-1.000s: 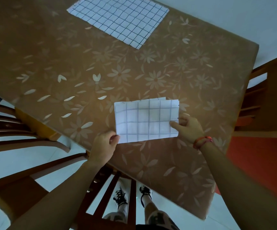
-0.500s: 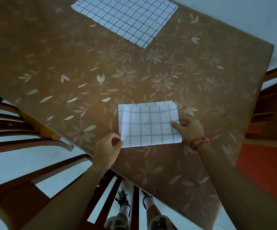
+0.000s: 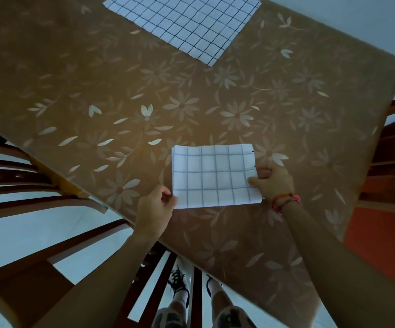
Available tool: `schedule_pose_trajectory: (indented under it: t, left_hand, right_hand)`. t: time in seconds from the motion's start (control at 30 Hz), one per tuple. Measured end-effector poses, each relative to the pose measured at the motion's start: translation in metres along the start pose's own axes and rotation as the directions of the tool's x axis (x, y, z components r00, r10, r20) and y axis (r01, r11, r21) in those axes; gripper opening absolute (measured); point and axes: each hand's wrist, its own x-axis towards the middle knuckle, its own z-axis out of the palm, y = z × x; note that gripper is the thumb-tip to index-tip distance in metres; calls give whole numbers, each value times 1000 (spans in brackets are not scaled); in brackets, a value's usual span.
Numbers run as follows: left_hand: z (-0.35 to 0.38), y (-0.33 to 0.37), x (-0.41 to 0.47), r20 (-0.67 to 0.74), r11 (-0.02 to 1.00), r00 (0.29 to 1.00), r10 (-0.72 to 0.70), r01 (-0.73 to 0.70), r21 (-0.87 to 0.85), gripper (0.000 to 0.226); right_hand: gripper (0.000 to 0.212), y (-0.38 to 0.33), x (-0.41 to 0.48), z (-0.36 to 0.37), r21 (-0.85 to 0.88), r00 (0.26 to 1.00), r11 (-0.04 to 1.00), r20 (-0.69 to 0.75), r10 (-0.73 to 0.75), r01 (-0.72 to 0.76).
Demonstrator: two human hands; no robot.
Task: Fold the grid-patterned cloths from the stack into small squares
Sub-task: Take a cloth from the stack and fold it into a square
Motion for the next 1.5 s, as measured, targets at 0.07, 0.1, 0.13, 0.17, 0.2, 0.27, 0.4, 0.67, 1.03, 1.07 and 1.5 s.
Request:
schedule_pose_trajectory:
  t: [0.07, 0.1, 0.13, 0.17, 0.2, 0.27, 0.4, 0.67, 1.03, 1.07, 1.5]
  left_hand:
    - [-1, -2, 2, 13, 984, 992, 122, -122, 126, 11]
    - [-2, -2, 5, 26, 950, 972, 233, -233, 208, 11]
    - [-2, -2, 9, 51, 891, 935, 351, -351, 287, 11]
    - [-1, -1, 14, 93, 820, 889, 448, -450, 353, 12]
    - [1, 0, 21, 151, 754, 850, 504, -518, 404, 17]
    - [3, 2, 33, 255, 679, 822, 510, -566, 468, 34]
    - [2, -2, 50, 343, 632, 833, 434, -553, 544, 60]
    - [3, -20, 56, 419, 578, 829, 371, -559, 595, 73]
    - [10, -27, 57, 409, 543, 816, 408, -577, 610, 70]
    - [10, -27, 57, 411, 542, 816, 407, -578, 610, 70]
    - [7, -24, 58, 418, 548, 829, 371, -559, 622, 80]
  right_hand:
    - [29, -1, 2, 1, -16, 1000, 1000, 7, -12, 12]
    - [29, -1, 4, 1, -30, 1000, 999, 8, -15, 16]
    - [30, -1, 5, 2, -42, 1000, 999, 5, -18, 19]
    - [31, -1, 7, 2, -53, 1000, 998, -3, -20, 19]
    - [31, 0, 8, 3, -60, 1000, 998, -15, -23, 22]
    - [30, -1, 9, 5, -66, 999, 997, -34, -34, 32]
    - [30, 1, 10, 8, -55, 998, 998, -50, -45, 42]
    - [46, -10, -8, 16, -337, 943, 913, -153, -295, 231]
    - [73, 10, -97, 128, -528, 675, 444, 409, -614, 724]
    - [74, 10, -97, 129, -532, 683, 448, 419, -598, 718]
    - [86, 60, -83, 64, -690, 862, 534, 284, -420, 488]
